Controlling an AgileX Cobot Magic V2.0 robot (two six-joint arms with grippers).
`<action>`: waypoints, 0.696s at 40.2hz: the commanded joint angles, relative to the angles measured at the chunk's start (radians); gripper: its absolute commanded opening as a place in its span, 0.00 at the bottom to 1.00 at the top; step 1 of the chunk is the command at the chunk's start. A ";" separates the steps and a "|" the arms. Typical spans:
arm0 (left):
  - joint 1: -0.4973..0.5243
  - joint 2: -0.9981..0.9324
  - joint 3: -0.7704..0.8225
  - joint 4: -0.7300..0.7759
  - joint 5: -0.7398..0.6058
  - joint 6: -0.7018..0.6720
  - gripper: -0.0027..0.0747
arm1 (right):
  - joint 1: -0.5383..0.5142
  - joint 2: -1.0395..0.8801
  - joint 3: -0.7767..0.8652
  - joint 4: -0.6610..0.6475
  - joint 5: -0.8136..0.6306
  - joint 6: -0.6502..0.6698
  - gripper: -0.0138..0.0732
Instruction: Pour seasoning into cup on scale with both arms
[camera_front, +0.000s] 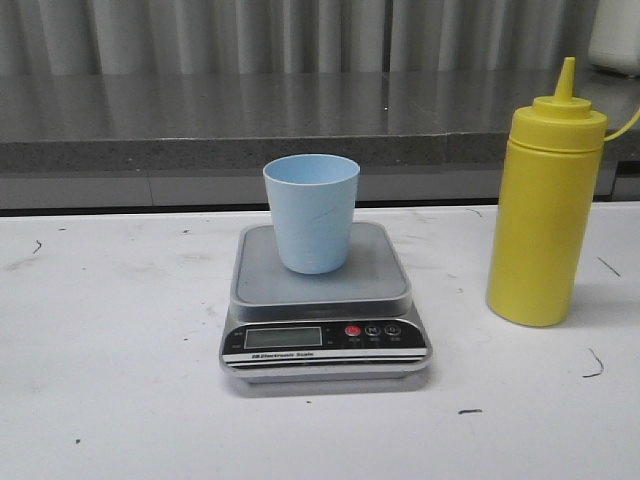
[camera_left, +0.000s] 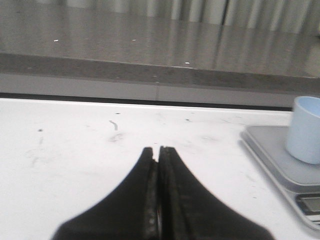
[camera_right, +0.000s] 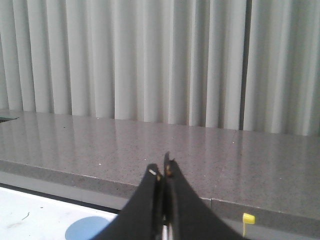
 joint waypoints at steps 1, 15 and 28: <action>0.083 -0.017 0.021 -0.015 -0.166 0.000 0.01 | -0.001 0.006 -0.033 -0.006 -0.056 -0.009 0.09; 0.181 -0.017 0.061 -0.015 -0.215 0.000 0.01 | -0.001 0.006 -0.031 -0.006 -0.057 -0.009 0.09; 0.181 -0.017 0.061 -0.015 -0.215 0.000 0.01 | -0.001 0.006 -0.031 -0.006 -0.057 -0.009 0.09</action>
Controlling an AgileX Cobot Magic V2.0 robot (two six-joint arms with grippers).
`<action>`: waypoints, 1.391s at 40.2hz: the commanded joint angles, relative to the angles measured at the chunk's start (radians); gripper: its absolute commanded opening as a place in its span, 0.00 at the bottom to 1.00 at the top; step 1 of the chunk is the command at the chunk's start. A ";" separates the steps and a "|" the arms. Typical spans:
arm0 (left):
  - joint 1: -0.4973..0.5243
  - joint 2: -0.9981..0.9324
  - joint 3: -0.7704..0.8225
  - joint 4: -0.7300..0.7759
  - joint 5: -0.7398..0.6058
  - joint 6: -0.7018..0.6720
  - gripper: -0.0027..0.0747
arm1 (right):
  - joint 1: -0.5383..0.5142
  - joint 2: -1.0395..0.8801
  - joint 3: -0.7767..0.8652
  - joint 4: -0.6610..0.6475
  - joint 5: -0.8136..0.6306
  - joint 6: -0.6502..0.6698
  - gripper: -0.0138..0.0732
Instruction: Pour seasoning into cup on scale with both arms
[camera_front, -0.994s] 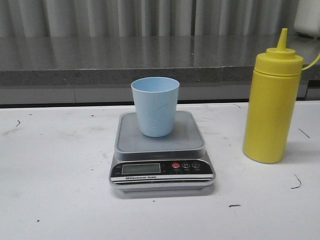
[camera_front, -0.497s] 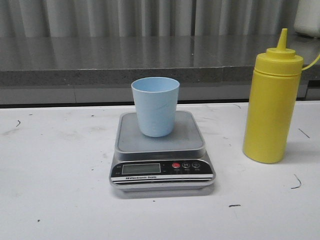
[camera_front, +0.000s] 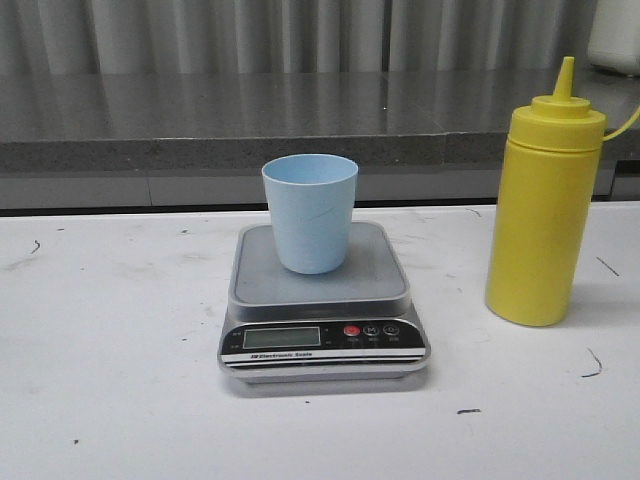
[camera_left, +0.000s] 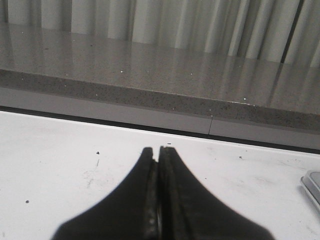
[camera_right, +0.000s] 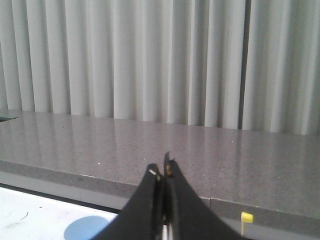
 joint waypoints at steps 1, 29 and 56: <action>0.002 -0.017 0.024 -0.011 -0.083 0.000 0.01 | -0.001 0.006 -0.031 -0.006 -0.058 -0.009 0.09; 0.002 -0.017 0.024 -0.011 -0.083 0.000 0.01 | -0.001 0.006 -0.031 -0.006 -0.058 -0.009 0.09; 0.002 -0.017 0.024 -0.011 -0.083 0.000 0.01 | -0.023 0.006 0.104 -0.800 -0.043 0.563 0.09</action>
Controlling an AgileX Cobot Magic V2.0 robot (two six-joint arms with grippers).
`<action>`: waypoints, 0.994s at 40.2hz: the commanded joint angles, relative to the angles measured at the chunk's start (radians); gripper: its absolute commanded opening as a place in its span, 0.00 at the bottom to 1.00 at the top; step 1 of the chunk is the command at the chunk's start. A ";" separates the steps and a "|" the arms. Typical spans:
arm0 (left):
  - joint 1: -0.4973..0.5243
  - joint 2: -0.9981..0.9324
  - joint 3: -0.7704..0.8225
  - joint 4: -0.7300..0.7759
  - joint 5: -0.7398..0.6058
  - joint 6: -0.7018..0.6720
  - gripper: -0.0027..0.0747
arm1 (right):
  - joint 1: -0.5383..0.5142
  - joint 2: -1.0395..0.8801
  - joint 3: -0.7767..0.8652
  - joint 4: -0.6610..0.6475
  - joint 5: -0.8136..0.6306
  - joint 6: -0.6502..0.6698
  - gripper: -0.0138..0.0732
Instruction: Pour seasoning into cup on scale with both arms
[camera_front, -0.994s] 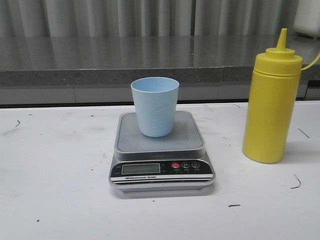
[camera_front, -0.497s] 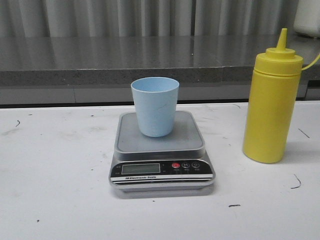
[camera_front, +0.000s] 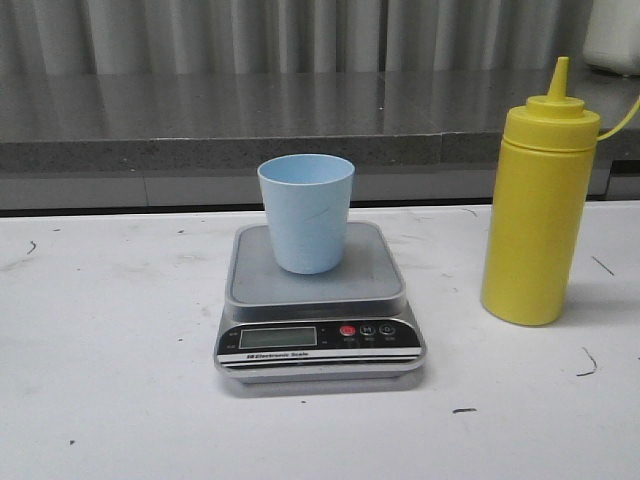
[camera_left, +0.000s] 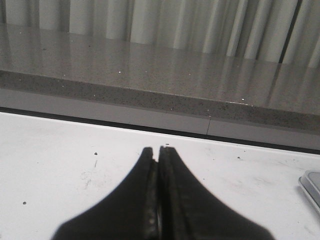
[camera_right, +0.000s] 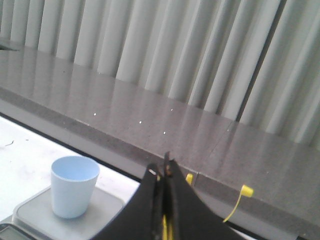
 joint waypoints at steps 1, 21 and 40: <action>0.002 -0.017 0.024 -0.011 -0.083 -0.002 0.01 | -0.031 0.005 0.014 -0.014 -0.073 0.039 0.09; 0.002 -0.017 0.024 -0.011 -0.083 -0.002 0.01 | -0.391 -0.187 0.259 0.122 0.034 0.039 0.09; 0.002 -0.015 0.024 -0.011 -0.083 -0.002 0.01 | -0.394 -0.316 0.259 0.122 0.278 0.039 0.09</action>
